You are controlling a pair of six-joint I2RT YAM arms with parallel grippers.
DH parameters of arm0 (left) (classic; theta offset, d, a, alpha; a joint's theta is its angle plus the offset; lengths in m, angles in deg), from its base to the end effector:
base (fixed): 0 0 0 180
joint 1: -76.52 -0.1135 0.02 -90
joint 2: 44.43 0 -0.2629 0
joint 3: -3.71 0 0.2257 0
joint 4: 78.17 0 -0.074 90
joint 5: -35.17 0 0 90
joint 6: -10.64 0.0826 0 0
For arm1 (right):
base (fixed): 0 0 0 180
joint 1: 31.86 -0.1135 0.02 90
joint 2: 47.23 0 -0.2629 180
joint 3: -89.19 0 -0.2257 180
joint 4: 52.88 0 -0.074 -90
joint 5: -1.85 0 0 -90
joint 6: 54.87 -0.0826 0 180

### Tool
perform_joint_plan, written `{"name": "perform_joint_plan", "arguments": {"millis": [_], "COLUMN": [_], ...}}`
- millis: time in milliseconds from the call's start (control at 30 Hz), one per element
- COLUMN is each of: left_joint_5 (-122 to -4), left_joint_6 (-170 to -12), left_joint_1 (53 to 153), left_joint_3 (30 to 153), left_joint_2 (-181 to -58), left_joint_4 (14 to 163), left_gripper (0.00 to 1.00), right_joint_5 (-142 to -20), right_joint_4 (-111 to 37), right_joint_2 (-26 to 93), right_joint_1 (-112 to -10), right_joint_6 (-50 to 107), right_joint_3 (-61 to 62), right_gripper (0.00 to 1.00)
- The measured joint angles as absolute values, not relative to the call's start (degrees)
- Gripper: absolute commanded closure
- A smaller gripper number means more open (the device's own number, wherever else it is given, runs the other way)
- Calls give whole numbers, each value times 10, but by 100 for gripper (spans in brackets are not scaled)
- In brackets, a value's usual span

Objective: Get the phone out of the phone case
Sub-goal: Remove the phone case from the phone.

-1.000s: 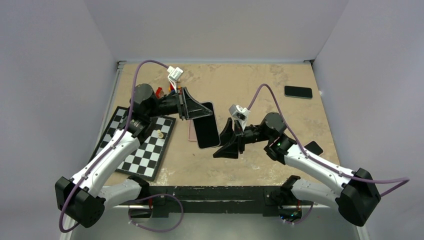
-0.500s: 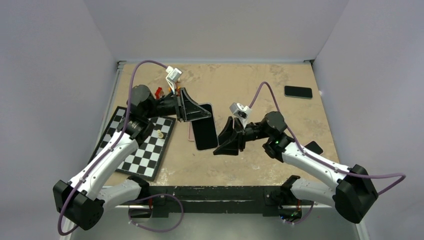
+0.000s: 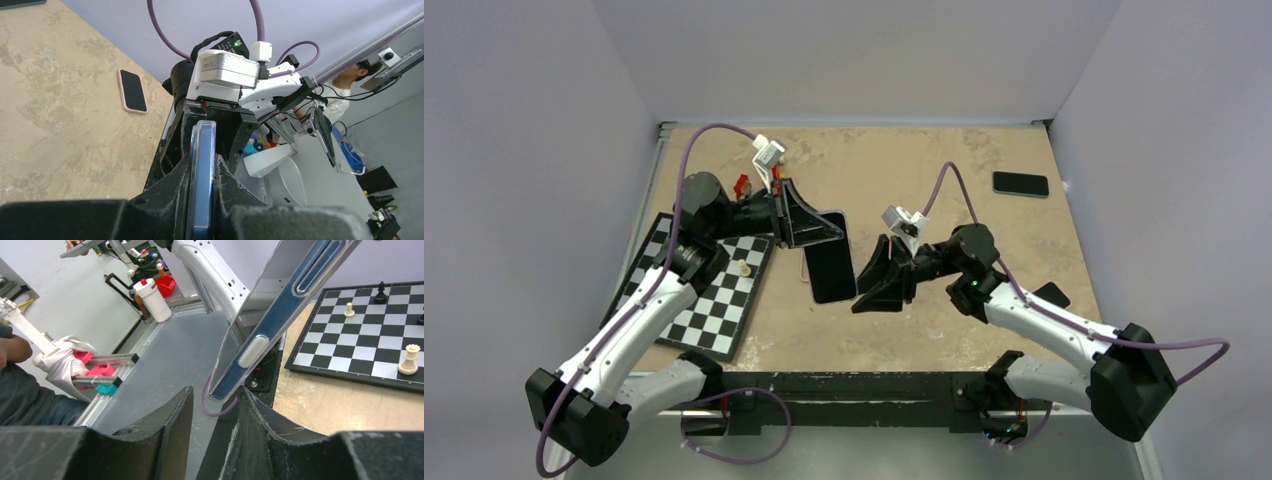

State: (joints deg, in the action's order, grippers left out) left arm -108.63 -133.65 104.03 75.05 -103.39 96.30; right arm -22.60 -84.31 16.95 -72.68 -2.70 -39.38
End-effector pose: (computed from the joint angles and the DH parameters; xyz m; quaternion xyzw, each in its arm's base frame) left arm 0.1704 -0.1639 0.4018 0.1922 0.6541 -0.6637 0.3077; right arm 0.1235 0.2060 0.3350 -0.4525 0.4785 0.6770 0.3285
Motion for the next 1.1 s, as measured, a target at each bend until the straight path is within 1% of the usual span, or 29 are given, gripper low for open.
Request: {"name": "perform_joint_plan", "arguments": {"millis": [133, 200, 300, 333, 367, 533, 700, 767, 1100], "left_joint_5": [-1086, -1086, -1086, -1086, -1086, -1106, -1156, -1164, -1148], "left_joint_6": [-1333, -1332, -1332, -1331, -1329, -1345, -1456, -1482, -1539], "left_joint_1": [1040, 1040, 1040, 1040, 1040, 1038, 1036, 1036, 1031], "left_joint_3": [750, 750, 750, 750, 750, 746, 733, 727, 715], "left_joint_2": [-1033, -1033, -1032, -1031, -1030, -1031, -1073, -1079, -1079], "left_joint_4": [958, 957, 956, 955, 955, 992, 1107, 1131, 1191], "left_gripper": [100, 100, 100, 100, 100, 100, 100, 100, 100], "right_joint_5": [-226, -226, -226, -225, -224, -226, -232, -235, -226], "right_joint_4": [-860, -864, -868, -868, -868, -852, -845, -838, -803], "right_joint_2": [174, 179, 188, 190, 192, 194, 157, 152, 188], "right_joint_1": [-727, -727, -727, -727, -727, -727, -745, -752, -766], "right_joint_6": [-34, -35, -36, -37, -35, -18, 38, 57, 123], "right_joint_3": [-394, -393, -387, -385, -383, -380, -383, -383, -328], "right_gripper": [62, 66, 79, 97, 100, 100, 100, 100, 100]}}
